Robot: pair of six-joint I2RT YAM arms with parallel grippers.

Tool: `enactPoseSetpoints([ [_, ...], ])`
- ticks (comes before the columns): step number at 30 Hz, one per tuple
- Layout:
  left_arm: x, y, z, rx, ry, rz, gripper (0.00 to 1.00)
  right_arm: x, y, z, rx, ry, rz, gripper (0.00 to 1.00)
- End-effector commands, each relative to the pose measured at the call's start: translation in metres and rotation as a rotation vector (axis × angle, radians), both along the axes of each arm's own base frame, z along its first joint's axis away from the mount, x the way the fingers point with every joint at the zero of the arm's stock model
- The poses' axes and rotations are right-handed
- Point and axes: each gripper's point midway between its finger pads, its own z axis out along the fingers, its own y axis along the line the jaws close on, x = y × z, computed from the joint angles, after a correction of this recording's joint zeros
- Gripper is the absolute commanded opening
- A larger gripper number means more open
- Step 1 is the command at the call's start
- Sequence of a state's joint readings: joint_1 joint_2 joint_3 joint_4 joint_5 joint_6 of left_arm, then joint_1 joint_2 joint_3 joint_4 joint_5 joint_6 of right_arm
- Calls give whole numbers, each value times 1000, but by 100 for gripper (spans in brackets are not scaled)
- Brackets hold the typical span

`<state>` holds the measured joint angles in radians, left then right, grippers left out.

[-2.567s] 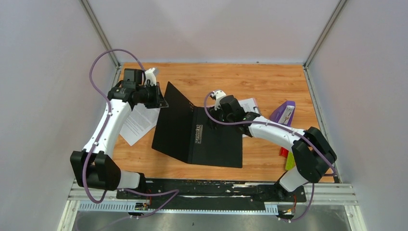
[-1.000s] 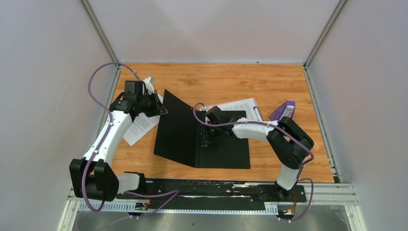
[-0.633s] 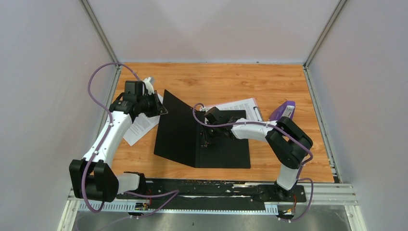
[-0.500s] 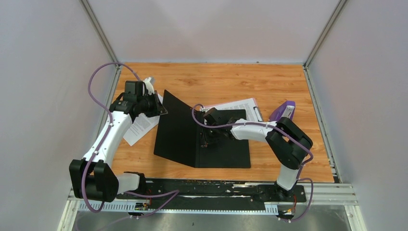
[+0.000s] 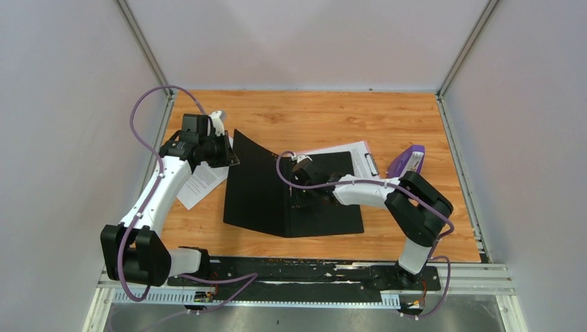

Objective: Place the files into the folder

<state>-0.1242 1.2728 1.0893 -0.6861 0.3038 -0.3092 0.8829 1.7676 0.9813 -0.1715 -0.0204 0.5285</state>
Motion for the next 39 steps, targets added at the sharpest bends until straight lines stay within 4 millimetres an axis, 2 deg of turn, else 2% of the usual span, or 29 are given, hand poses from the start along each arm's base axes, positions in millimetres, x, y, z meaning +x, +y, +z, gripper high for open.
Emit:
enactPoseSetpoints([
  [1, 9, 21, 12, 128, -69, -8, 0, -6, -82, -36, -353, 12, -63, 8],
  [9, 5, 15, 11, 99, -62, -32, 0, 15, -55, 11, -256, -66, -44, 8],
  [14, 4, 2, 17, 19, -70, -41, 0, 19, -22, 53, -58, -110, -3, 17],
  [18, 1, -1, 18, -5, -70, -45, 0, 18, -15, 71, 19, -126, -6, 24],
  [26, -1, -2, 22, -15, -75, -43, 0, 9, -15, 59, 76, -109, -21, 23],
  [31, -1, -4, 22, -20, -77, -52, 0, -5, 2, 48, 163, -57, 13, 21],
  [35, -1, -3, 20, -15, -73, -53, 0, -11, 18, 53, 242, -41, 47, 20],
  [39, -1, -2, 18, -6, -72, -57, 0, -4, 32, 59, 279, -48, 64, 20],
])
